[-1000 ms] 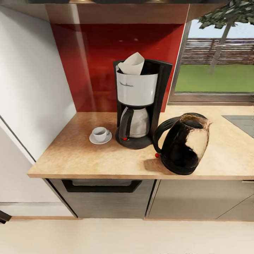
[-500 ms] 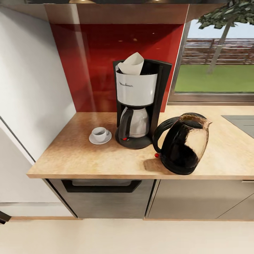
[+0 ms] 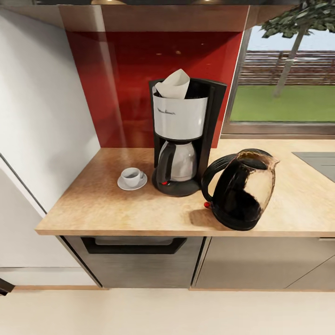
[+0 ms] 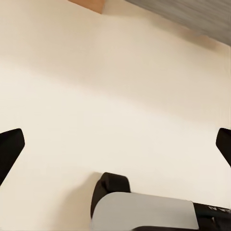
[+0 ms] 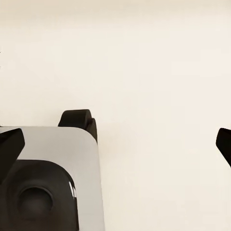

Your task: Set up a coffee station on the kitchen countertop: keep the coffee maker on the countertop, move the bottle of coffee from the kitchen shelf to the counter next to the coffee maker, place a paper coffee filter on top of the coffee maker, put the saucer next to the coffee maker with the coffee cup on the saucer, and place the electric kettle next to the coffee maker.

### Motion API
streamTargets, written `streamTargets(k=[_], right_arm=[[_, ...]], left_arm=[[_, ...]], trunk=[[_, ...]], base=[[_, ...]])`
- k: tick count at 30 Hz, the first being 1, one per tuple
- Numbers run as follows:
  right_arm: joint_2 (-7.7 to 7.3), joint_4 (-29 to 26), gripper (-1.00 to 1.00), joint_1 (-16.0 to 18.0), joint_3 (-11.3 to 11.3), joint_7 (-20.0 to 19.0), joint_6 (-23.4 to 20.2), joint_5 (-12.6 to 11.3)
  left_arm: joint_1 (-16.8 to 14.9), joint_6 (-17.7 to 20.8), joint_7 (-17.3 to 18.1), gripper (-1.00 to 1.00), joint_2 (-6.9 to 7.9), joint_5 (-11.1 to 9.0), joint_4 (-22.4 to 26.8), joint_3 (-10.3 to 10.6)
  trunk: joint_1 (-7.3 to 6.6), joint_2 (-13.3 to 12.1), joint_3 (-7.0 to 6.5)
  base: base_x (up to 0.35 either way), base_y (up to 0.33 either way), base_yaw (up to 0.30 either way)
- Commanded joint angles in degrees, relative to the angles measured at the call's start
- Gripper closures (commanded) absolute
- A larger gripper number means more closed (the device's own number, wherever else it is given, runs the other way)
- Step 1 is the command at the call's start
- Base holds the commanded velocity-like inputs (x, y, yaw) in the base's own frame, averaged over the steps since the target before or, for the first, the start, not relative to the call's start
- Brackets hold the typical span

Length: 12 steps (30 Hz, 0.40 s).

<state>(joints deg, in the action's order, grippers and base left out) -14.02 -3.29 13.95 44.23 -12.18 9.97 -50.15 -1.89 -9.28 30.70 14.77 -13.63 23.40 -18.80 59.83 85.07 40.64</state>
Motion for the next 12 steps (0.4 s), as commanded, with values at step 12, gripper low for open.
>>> streamTargets(k=[12], right_arm=[[0.69,0.0,-1.00,0.0,0.5,-0.3,0.1,-0.6]], left_arm=[[0.0,0.0,0.2,-1.00,-1.34,-0.3,-0.4,-0.3]], trunk=[[0.00,0.0,0.04]], base=[[0.000,0.000,0.000]])
